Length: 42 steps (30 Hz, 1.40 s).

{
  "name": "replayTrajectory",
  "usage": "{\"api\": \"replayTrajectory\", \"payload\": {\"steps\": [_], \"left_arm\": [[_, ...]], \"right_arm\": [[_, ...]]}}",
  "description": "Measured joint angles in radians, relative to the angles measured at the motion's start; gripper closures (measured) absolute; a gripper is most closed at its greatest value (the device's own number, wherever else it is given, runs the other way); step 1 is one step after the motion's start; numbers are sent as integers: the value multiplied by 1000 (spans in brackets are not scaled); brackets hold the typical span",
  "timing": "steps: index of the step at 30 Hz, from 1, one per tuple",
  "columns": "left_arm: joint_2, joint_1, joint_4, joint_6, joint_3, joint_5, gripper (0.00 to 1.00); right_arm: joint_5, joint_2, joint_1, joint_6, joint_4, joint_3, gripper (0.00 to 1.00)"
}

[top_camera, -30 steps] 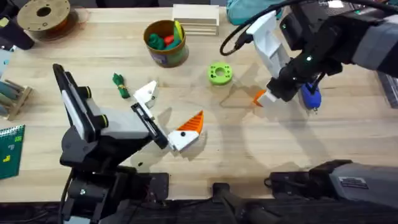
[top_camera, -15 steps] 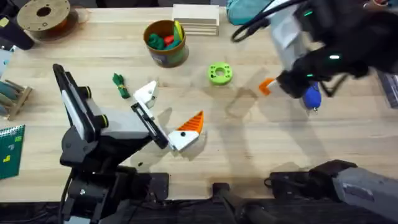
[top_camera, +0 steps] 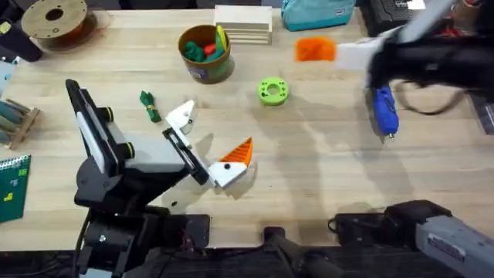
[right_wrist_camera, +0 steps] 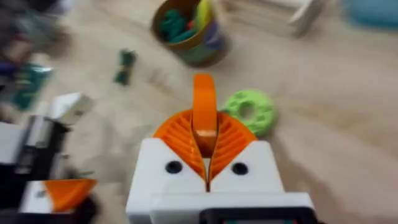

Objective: Pick up the gripper from the table and insert it into the empty holder that is missing its gripper. Then pick up a screw, insert it into the mounting hole, and use the screwdriver to tighten it. Finally, clean up the table by picking up the vegetable and placing it into the bucket.

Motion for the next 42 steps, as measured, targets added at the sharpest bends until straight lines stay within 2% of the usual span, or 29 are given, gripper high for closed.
{"api": "replayTrajectory", "payload": {"steps": [5,10,15,22,28,34,42], "left_arm": [[0,0,0,0,0,2,14],[0,0,0,0,0,2,14],[0,0,0,0,0,2,14],[0,0,0,0,0,2,14],[0,0,0,0,0,2,14],[0,0,0,0,0,2,14],[0,0,0,0,0,2,14]], "right_arm": [[-230,201,62,293,224,-90,984],[-325,337,167,552,329,-91,984],[-402,449,247,720,459,-91,984],[-540,549,271,850,560,-91,984],[-612,607,276,946,668,-92,984],[-653,620,314,1017,813,-92,984],[-663,620,344,1056,838,-92,984]]}}
